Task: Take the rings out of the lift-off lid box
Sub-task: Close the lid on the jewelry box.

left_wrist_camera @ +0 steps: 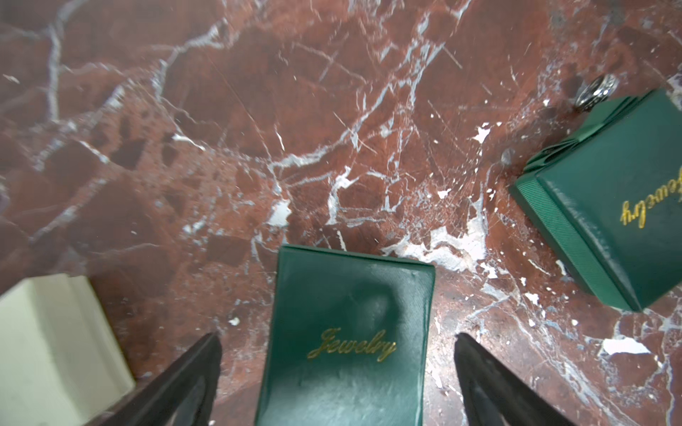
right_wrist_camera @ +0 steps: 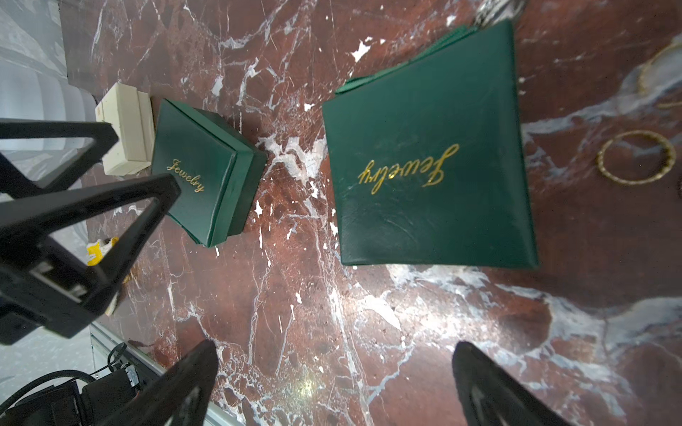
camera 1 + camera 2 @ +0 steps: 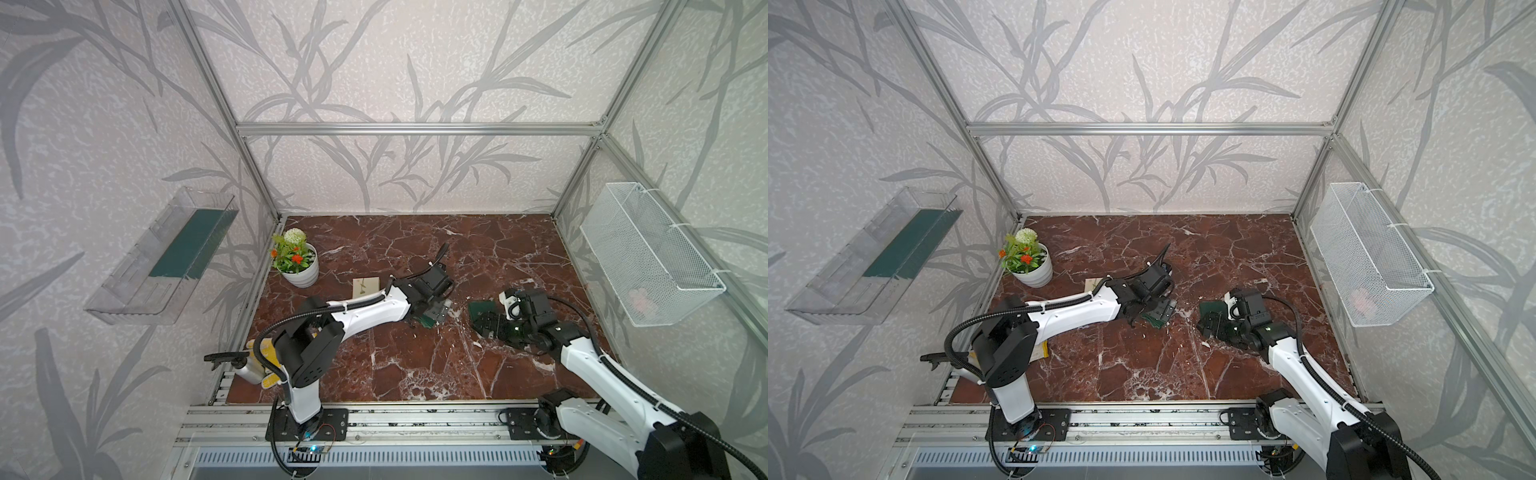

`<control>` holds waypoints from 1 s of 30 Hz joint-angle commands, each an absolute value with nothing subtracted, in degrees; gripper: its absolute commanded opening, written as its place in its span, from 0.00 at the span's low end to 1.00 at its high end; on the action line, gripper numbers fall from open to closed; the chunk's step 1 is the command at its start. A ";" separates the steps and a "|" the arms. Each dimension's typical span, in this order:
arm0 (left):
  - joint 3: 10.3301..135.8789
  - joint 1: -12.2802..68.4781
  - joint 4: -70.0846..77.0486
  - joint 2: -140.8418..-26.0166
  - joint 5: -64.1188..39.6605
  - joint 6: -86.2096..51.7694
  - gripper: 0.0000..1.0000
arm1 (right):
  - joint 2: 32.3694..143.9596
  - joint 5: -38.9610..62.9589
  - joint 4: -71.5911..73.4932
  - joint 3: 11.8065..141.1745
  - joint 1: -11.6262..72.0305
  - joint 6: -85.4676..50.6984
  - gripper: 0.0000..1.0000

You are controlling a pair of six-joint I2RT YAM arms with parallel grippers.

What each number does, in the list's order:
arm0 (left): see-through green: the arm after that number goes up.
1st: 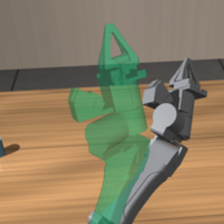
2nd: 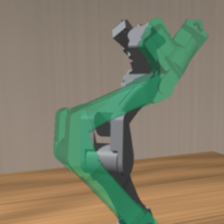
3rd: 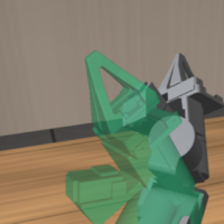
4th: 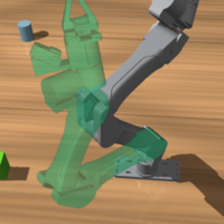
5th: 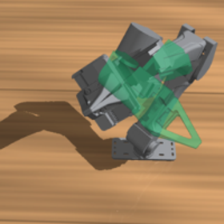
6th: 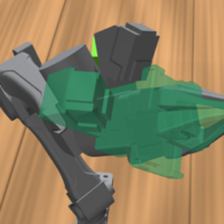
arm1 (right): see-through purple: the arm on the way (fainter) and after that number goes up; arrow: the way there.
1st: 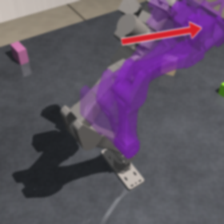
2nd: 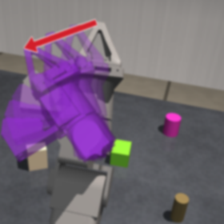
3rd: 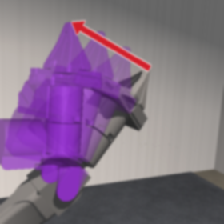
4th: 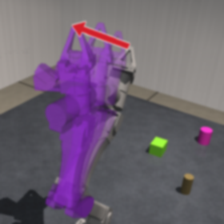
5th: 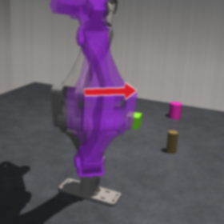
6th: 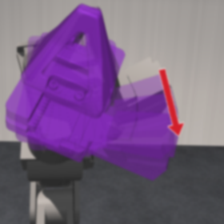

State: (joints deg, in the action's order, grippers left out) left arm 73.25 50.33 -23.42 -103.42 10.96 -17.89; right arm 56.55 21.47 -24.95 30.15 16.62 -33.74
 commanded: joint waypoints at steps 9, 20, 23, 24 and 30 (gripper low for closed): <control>70.37 47.11 -22.32 -104.38 12.45 -22.04 0.61 | 54.50 20.66 -28.10 31.90 16.96 -33.40 0.99; 67.57 46.42 -18.96 -109.53 12.04 -24.59 0.58 | 54.23 20.65 -29.04 32.06 16.96 -34.40 0.99; 66.32 46.24 -17.73 -109.47 11.87 -25.01 0.56 | 54.05 20.74 -29.15 32.04 16.99 -34.80 0.99; 66.18 46.28 -17.64 -109.37 11.87 -25.10 0.57 | 53.99 20.74 -29.15 32.09 16.96 -34.80 0.99; 65.52 46.51 -17.34 -105.50 9.72 -24.55 0.74 | 54.06 21.01 -29.73 32.84 16.96 -34.72 0.99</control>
